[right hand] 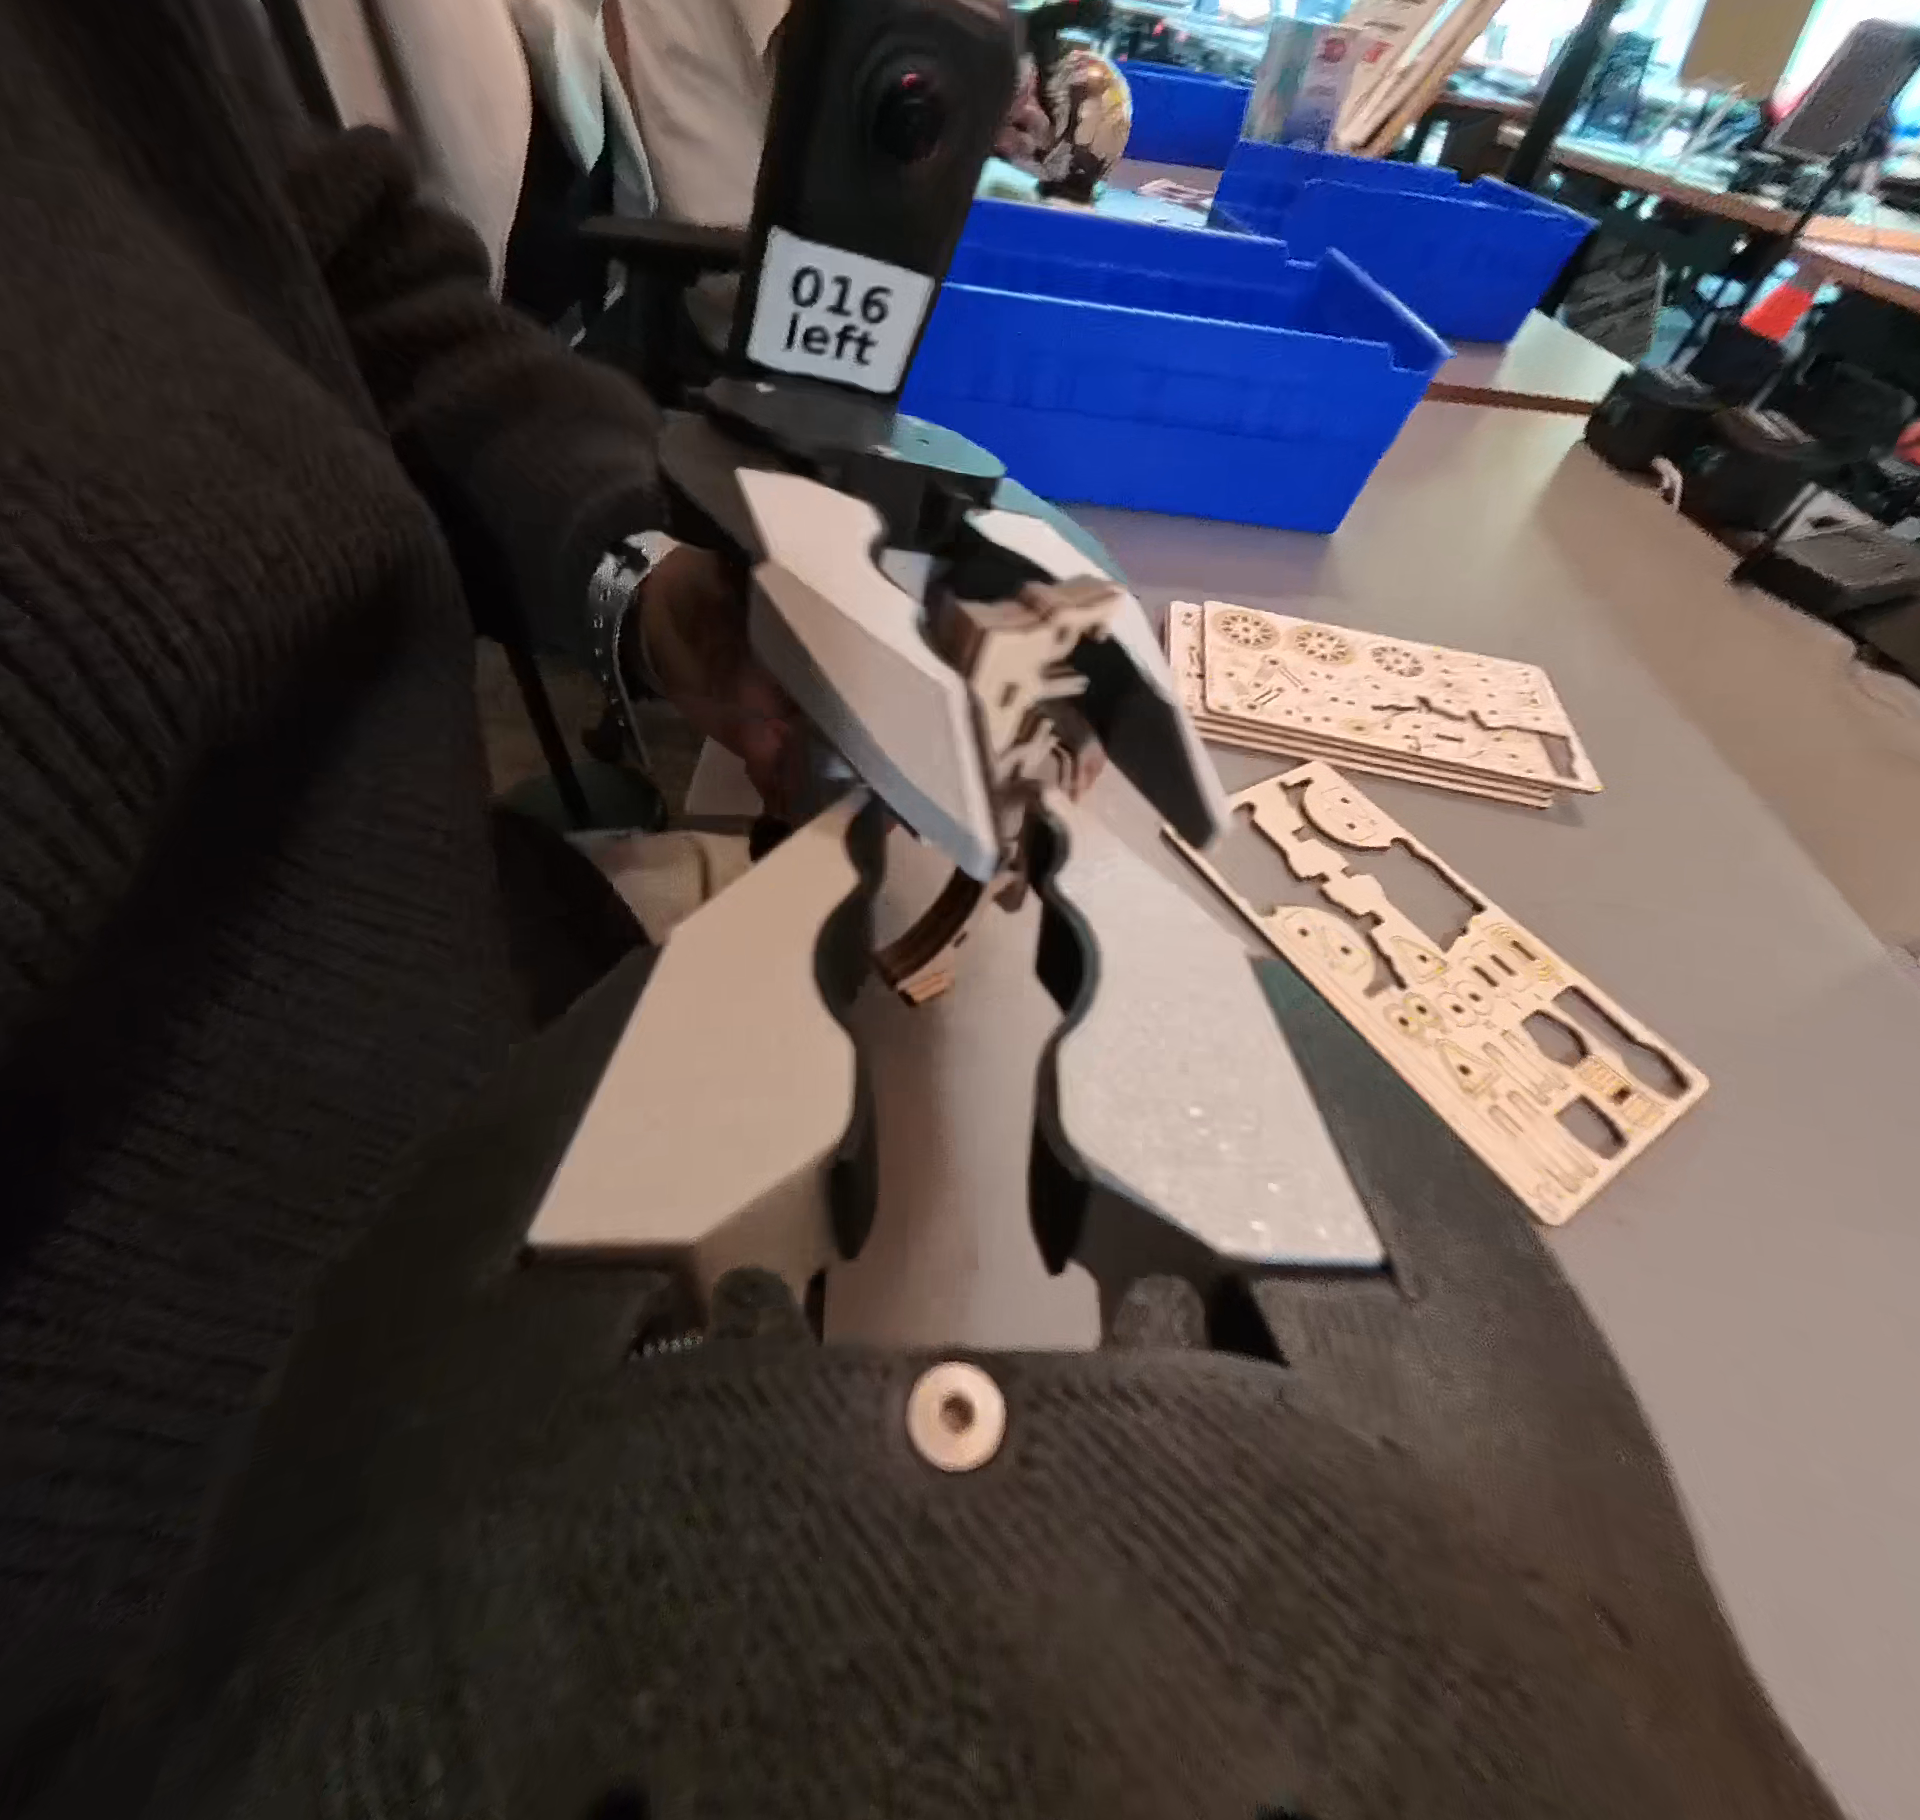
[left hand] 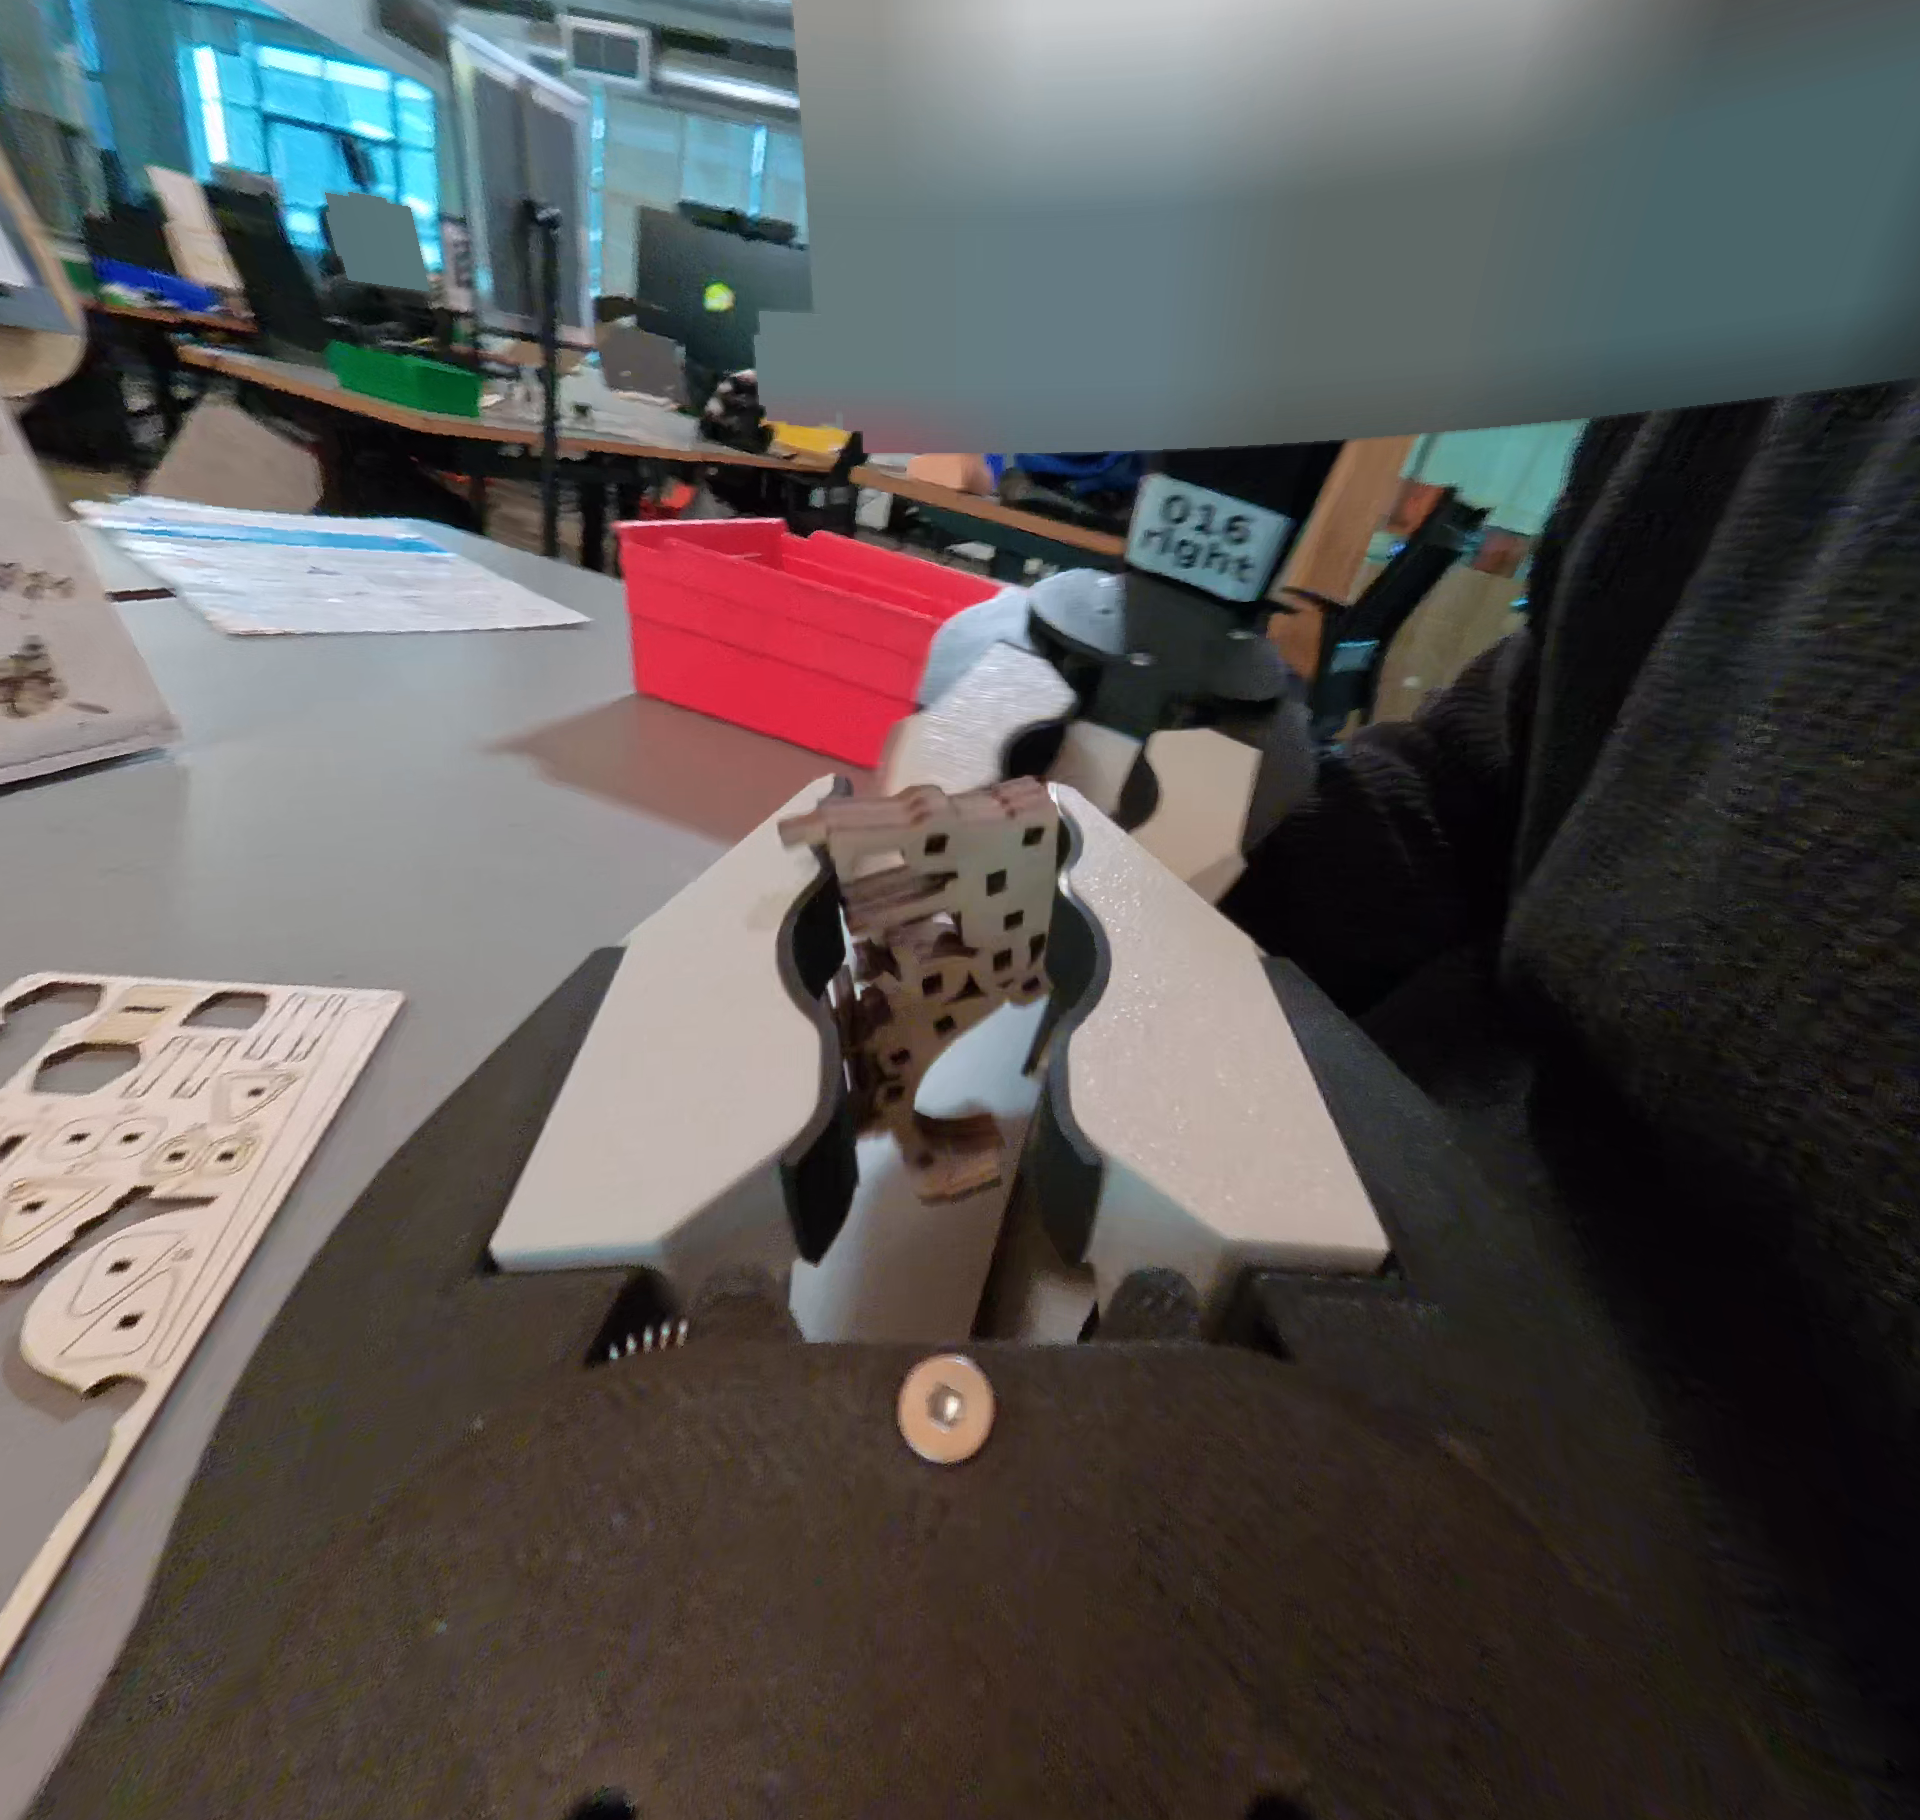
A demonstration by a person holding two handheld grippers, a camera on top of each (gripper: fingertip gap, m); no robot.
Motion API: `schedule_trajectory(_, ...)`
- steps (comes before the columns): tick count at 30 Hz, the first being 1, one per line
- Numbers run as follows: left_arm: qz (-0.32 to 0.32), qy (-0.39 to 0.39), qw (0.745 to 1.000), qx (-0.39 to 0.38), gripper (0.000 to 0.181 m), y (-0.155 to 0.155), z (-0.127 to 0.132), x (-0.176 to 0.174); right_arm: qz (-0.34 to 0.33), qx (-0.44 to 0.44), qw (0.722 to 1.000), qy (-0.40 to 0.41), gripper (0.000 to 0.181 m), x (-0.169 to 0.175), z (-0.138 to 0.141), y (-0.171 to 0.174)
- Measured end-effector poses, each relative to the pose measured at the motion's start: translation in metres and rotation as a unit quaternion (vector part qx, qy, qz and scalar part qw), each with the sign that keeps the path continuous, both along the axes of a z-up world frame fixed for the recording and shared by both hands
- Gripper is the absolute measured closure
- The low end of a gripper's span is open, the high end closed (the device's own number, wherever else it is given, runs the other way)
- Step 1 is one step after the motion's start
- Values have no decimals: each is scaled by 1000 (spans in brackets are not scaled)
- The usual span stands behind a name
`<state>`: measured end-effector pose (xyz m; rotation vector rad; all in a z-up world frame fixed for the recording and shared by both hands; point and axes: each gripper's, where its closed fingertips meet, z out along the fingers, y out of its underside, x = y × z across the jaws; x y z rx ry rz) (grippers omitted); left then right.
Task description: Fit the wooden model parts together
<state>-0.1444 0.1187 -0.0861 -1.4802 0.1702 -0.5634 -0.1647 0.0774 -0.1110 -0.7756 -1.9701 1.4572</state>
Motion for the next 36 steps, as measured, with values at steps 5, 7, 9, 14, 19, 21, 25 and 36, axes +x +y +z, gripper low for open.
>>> schedule_trajectory(5, 6, -11, 1000, -2, 148, 1, -1, -6, -10, 19, 1000, 11, 155, -1, 1, 0)
schedule_trajectory(7, 18, -12, 1000, -8, 148, 3, -3, -13, -11, -6, 1000, -10, 146, -3, -3, 4)
schedule_trajectory(9, 36, -14, 999, -21, 148, 7, -7, -20, -15, -41, 998, -34, 142, -7, -5, 9)
schedule_trajectory(14, 98, -68, 991, -54, 146, 20, -12, -35, -31, -121, 989, -77, 140, -15, -6, 11)
schedule_trajectory(19, 139, -105, 981, -90, 145, 26, -23, -47, -46, -95, 992, -71, 155, -16, -9, 7)
schedule_trajectory(21, 120, -121, 982, -79, 146, 24, -18, -45, -38, -117, 990, -74, 157, -15, -6, 4)
schedule_trajectory(25, 67, -170, 980, -78, 146, 23, -15, -40, -22, -165, 982, -93, 160, -13, -5, 3)
schedule_trajectory(36, -37, -351, 935, -34, 146, 16, 7, -52, -19, -247, 957, -153, 149, -14, -13, 10)
